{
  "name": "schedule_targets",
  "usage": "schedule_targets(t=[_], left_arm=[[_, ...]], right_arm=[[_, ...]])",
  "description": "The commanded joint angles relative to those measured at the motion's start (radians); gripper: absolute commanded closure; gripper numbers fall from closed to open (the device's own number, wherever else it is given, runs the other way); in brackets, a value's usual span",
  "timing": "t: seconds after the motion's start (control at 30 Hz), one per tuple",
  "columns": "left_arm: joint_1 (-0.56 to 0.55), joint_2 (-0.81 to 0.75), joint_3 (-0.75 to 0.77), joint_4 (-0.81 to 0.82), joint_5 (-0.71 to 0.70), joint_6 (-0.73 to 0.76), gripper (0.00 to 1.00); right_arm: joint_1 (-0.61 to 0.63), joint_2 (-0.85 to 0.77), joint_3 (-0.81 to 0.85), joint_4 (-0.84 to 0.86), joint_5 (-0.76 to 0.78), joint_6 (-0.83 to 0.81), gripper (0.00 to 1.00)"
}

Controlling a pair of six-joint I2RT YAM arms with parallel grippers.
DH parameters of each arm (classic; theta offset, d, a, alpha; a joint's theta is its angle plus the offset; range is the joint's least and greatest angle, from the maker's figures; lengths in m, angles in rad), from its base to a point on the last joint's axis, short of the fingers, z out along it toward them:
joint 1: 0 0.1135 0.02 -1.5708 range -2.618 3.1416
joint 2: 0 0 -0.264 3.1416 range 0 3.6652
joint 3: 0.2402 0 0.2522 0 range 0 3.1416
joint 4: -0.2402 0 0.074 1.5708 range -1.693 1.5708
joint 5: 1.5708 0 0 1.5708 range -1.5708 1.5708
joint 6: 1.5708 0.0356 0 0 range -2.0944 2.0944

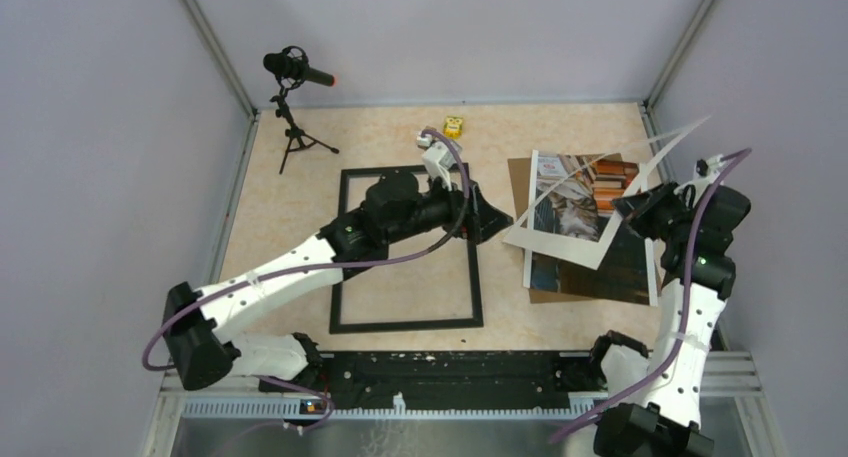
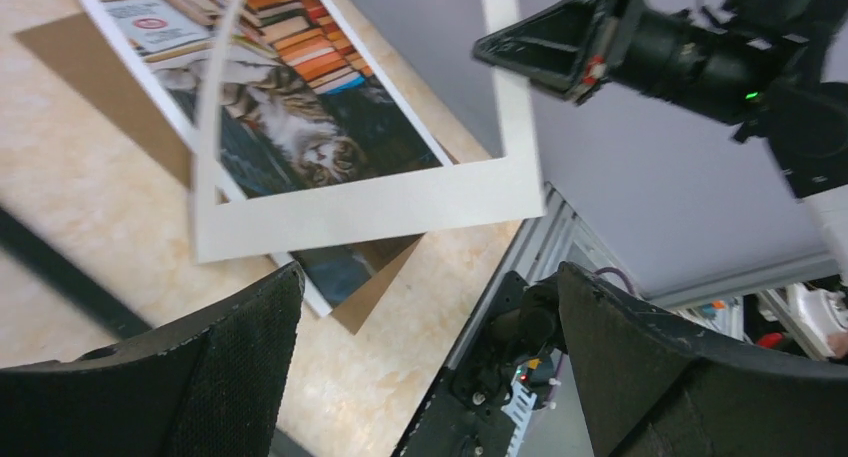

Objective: Put the photo into the frame

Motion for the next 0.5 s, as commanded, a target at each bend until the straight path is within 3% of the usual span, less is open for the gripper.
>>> schedule_targets(t=[0.0, 0.27, 0.47], left_arm=[[0.0, -0.112, 0.011, -0.274, -0.155, 0.101, 0.01], [0.0, -0.303, 0.186, -0.573, -0.387, 0.185, 0.01], [0.001, -0.407, 0.279, -0.671, -0.498, 0.216, 0.01]], right_arm=[[0.041, 0.001, 0.198, -0.19, -0.008, -0.097, 1.0], [0.304, 0.065, 0.431, -0.329, 0.174, -0.081, 1.0], [0.719, 0.229, 0.51, -0.375, 0.448, -0.022, 1.0]])
